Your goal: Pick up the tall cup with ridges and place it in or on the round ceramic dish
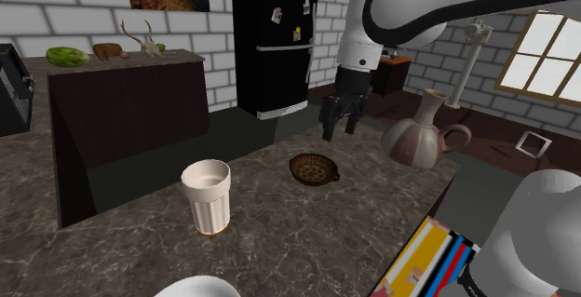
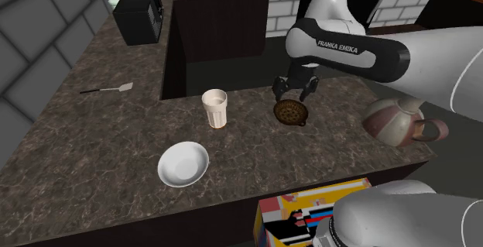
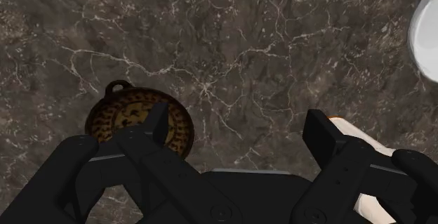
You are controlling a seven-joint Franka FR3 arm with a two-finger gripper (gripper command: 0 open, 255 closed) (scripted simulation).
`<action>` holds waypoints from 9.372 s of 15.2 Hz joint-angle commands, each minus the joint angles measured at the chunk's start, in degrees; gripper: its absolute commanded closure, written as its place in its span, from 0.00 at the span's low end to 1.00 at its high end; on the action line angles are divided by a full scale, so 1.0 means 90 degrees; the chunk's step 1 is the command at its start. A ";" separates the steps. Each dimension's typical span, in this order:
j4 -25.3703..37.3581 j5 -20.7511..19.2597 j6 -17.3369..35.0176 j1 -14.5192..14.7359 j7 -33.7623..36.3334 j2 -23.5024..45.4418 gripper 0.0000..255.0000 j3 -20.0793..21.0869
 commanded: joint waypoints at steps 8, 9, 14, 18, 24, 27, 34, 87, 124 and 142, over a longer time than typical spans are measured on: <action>0.0967 -0.0008 0.1201 0.0278 0.0857 0.1834 0.00 0.0799; 0.1122 -0.0056 0.1296 0.0302 0.0959 0.2053 0.00 0.0871; 0.2011 -0.0425 0.1668 0.0458 0.1512 0.3179 0.00 0.1170; 0.2872 -0.0837 0.1818 0.0657 0.1973 0.4116 0.00 0.1311; 0.3387 -0.1154 0.2055 0.0860 0.2272 0.4837 0.00 0.1332; 0.3304 -0.1201 0.2268 0.0887 0.2302 0.4971 0.00 0.1322; 0.3265 -0.1228 0.2379 0.0903 0.2319 0.5045 0.00 0.1316; 0.2921 -0.0312 0.0099 -0.0575 -0.0469 0.2609 1.00 0.0160; 0.1428 -0.0216 0.1556 -0.1281 -0.2322 0.2799 1.00 -0.0740; 0.1955 -0.0282 0.0764 -0.1329 -0.2286 0.2538 0.00 -0.0791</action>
